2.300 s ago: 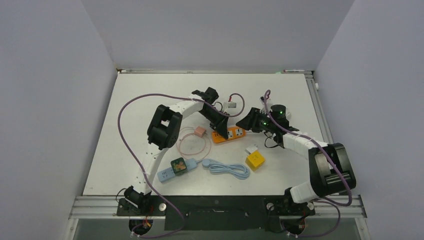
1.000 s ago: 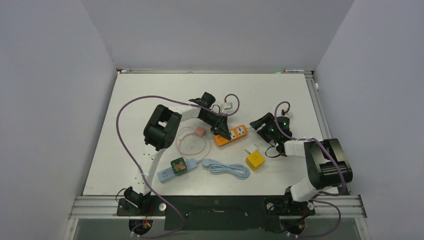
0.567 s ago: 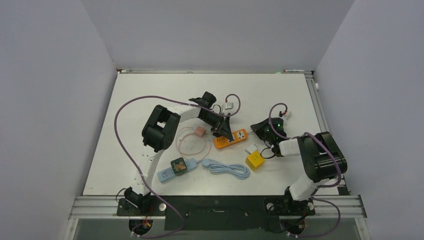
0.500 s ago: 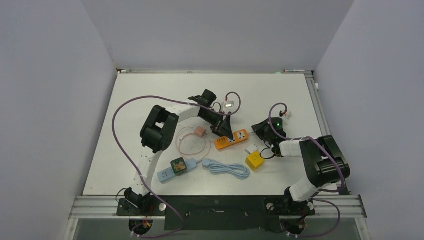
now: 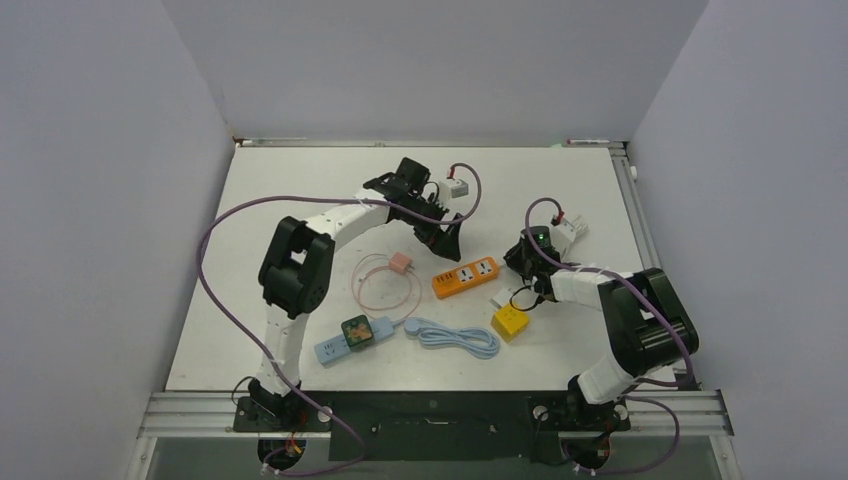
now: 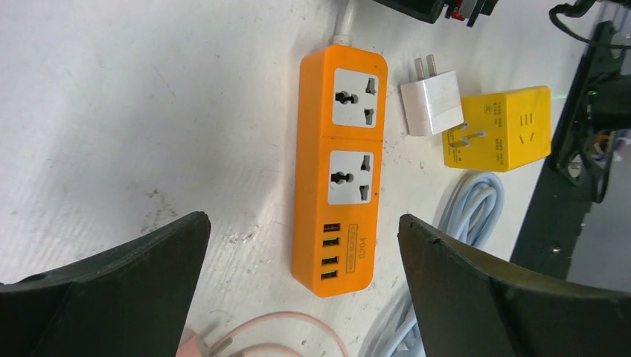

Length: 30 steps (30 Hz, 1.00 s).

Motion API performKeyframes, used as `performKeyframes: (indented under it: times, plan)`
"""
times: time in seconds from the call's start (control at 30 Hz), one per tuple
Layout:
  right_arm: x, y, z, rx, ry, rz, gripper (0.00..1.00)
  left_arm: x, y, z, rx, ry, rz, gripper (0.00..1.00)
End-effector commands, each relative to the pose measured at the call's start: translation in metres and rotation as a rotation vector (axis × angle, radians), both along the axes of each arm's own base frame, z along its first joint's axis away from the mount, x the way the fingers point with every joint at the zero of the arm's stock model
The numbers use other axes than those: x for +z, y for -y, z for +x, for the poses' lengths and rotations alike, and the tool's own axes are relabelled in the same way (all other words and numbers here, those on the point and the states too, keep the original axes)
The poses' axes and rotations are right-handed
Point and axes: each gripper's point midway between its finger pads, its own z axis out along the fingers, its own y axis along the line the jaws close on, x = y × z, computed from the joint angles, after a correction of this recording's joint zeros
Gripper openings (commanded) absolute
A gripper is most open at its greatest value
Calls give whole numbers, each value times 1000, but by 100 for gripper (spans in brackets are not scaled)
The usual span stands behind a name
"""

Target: Insert the plug

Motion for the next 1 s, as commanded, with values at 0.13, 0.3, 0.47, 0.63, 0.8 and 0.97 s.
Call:
performKeyframes:
  times: [0.13, 0.3, 0.47, 0.63, 0.8, 0.97]
  plan:
    - [-2, 1, -1, -19, -31, -24, 54, -4, -15, -6, -107, 302, 167, 96]
    - [11, 2, -7, 7, -52, -40, 75, -6, -21, 2, -98, 339, 210, 97]
    - [34, -9, -19, 112, -50, -18, 87, -7, -23, 0, -112, 351, 225, 98]
    - [48, -14, -47, 222, -95, -24, 90, 8, -25, 5, -76, 338, 196, 96]
    - [64, -14, -77, 312, -102, -22, 90, 41, -30, 12, -48, 394, 189, 96]
    - [68, -13, -113, 380, -105, -16, 90, 87, -43, 20, 34, 444, 229, 96]
